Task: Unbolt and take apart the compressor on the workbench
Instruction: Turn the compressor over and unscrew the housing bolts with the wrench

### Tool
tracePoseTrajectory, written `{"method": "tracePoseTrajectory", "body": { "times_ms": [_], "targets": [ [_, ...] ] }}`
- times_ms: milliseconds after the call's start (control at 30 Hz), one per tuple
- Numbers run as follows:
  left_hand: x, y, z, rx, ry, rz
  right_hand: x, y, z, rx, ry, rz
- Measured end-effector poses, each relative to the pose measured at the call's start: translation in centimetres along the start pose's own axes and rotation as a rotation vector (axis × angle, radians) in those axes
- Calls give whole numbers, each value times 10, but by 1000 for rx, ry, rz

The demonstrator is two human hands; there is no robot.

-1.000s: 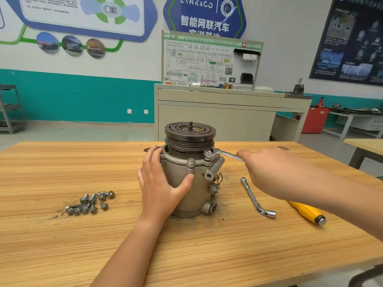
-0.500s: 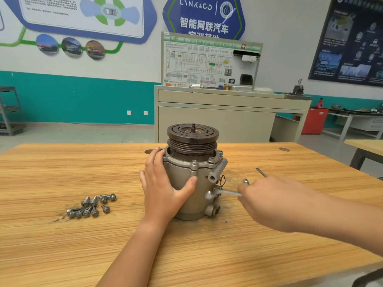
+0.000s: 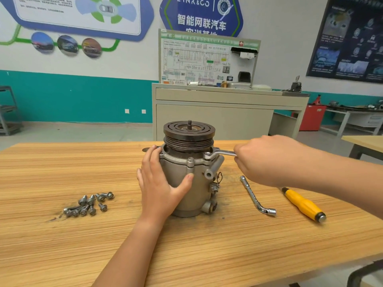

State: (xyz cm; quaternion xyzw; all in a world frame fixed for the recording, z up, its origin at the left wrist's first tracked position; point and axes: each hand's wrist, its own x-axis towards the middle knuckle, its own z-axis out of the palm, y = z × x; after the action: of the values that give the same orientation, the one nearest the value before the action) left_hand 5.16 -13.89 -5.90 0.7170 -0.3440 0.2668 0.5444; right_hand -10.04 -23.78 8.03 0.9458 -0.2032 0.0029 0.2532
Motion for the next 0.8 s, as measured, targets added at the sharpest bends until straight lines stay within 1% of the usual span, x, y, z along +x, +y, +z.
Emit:
{"method": "tracePoseTrajectory", "body": {
  "times_ms": [100, 200, 267, 333, 400, 467, 533, 633, 800],
  "targets": [
    [0, -1, 1, 2, 2, 8, 0, -3, -3, -66, -12, -26],
    [0, -1, 1, 0, -1, 4, -5, -2, -1, -53, -11, -104],
    [0, -1, 1, -2, 1, 1, -3, 6, -1, -26, -62, -136],
    [0, -1, 1, -3, 2, -2, 5, 15, 3, -82, -87, -149],
    [0, 0, 1, -5, 4, -5, 18, 21, 12, -190, -43, -155],
    [1, 1, 1, -5, 3, -7, 35, 24, 20, -232, 9, -128],
    [0, 1, 0, -4, 7, -1, 56, 25, 28, -192, 56, -102],
    [0, 1, -1, 2, 3, -1, 79, 19, 43, -50, 155, -109],
    [-1, 1, 0, 20, 5, -2, 77, 16, 60, 126, 283, -71]
  ]
}}
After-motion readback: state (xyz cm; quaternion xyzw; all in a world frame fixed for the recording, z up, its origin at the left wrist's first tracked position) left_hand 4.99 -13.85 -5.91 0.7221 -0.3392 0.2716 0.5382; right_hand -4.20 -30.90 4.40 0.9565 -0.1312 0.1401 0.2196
